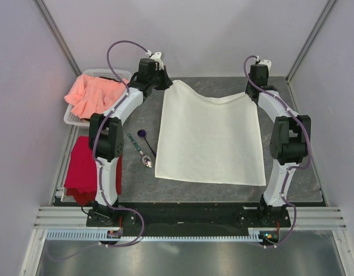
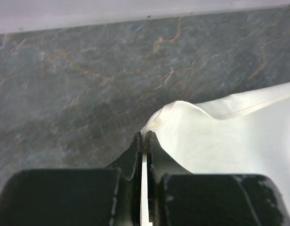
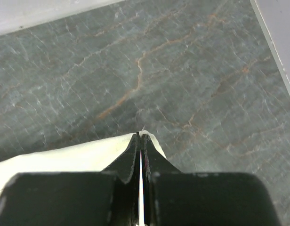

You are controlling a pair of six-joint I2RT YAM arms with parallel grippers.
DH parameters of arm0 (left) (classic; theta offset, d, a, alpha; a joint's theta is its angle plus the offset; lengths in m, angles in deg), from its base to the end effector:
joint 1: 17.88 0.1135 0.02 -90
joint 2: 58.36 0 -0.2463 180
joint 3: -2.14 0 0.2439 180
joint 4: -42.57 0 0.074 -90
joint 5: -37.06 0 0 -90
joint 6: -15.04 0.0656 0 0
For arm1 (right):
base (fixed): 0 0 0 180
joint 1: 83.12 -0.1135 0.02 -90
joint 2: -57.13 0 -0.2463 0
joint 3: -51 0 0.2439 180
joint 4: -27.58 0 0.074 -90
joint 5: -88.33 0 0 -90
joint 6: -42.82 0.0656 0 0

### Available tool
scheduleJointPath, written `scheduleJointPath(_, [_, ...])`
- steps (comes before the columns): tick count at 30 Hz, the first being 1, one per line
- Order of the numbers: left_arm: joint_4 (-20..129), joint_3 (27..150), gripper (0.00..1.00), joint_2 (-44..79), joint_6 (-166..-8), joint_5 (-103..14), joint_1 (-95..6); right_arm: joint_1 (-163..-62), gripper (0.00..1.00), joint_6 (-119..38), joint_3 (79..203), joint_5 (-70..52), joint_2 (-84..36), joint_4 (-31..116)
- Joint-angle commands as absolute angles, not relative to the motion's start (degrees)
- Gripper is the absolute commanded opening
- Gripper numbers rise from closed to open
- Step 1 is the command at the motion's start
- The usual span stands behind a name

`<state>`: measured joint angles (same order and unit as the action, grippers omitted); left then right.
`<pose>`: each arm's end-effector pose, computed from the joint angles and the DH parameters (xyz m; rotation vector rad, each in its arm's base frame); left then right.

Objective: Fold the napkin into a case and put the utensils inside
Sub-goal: Flatten out the crumpled napkin at the center of the board.

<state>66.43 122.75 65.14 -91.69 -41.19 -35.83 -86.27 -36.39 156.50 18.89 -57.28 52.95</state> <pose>0.4934 -0.1739 0.2444 0.1535 2.0724 -0.5843 0.4752 0.0031 0.2237 0.3451 2.1082 -0.2464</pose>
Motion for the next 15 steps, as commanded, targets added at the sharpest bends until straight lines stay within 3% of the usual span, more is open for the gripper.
scheduleJointPath(1, [62.7,128.2,0.02,67.1,-92.5,-36.6,-35.5,-84.5,0.00,-36.8,163.8,16.6,-59.8,50.9])
scheduleJointPath(15, [61.0,132.6,0.02,75.9,-99.0,-39.5,-32.7,-81.0,0.00,-34.0,172.2,14.4,-71.6,51.9])
